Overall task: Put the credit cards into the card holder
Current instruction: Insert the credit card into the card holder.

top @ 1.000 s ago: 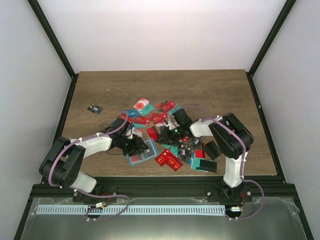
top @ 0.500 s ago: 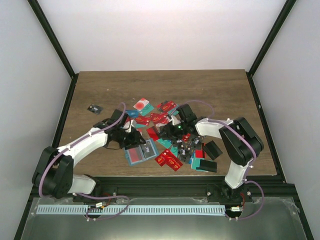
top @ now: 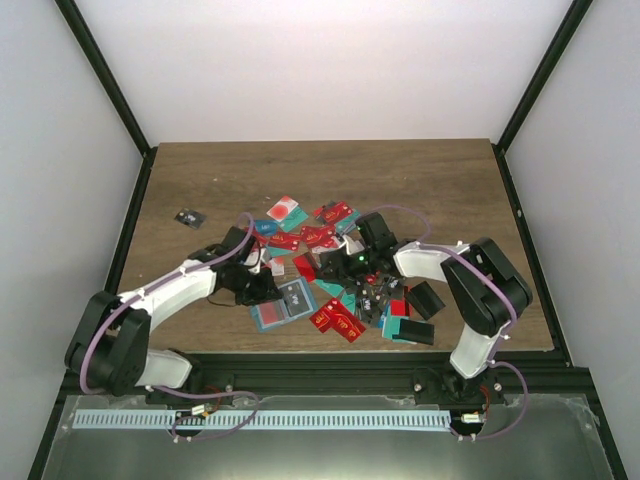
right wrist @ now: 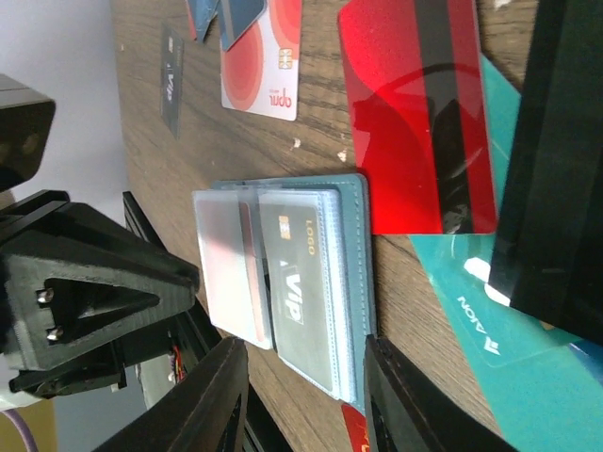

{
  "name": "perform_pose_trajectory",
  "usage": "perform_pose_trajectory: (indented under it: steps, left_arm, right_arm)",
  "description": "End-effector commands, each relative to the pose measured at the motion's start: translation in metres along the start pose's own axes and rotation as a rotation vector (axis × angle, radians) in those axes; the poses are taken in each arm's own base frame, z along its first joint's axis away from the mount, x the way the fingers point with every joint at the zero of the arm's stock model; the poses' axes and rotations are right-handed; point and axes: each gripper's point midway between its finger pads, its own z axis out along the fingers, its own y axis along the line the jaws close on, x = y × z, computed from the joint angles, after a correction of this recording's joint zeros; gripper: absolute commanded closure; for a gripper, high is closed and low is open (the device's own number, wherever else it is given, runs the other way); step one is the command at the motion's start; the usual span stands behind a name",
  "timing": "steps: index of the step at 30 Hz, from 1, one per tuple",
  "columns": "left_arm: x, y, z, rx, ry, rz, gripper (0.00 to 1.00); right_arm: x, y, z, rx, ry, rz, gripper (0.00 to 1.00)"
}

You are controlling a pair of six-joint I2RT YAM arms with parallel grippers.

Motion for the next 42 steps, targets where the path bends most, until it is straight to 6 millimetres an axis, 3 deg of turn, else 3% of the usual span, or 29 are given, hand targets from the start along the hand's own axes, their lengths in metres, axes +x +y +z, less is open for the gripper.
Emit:
perform_pose_trajectory:
  steps: [1,21,42]
  left_arm:
    - [-0.003,-0.005,0.009,0.037,0.011,0.025,0.88]
    - [0.004,0.003,0.049,0.02,0.114,0.023,0.95]
    - [0.004,0.009,0.063,0.006,0.129,0.024,0.96]
  right_arm:
    - [0.002,0.014,0.006,-0.048,0.019,-0.036,0.64]
    - [0.014,0.009,0.021,-0.056,0.082,-0.036,0.63]
    - [0.021,0.01,0.024,-0.086,0.116,-0.045,0.63]
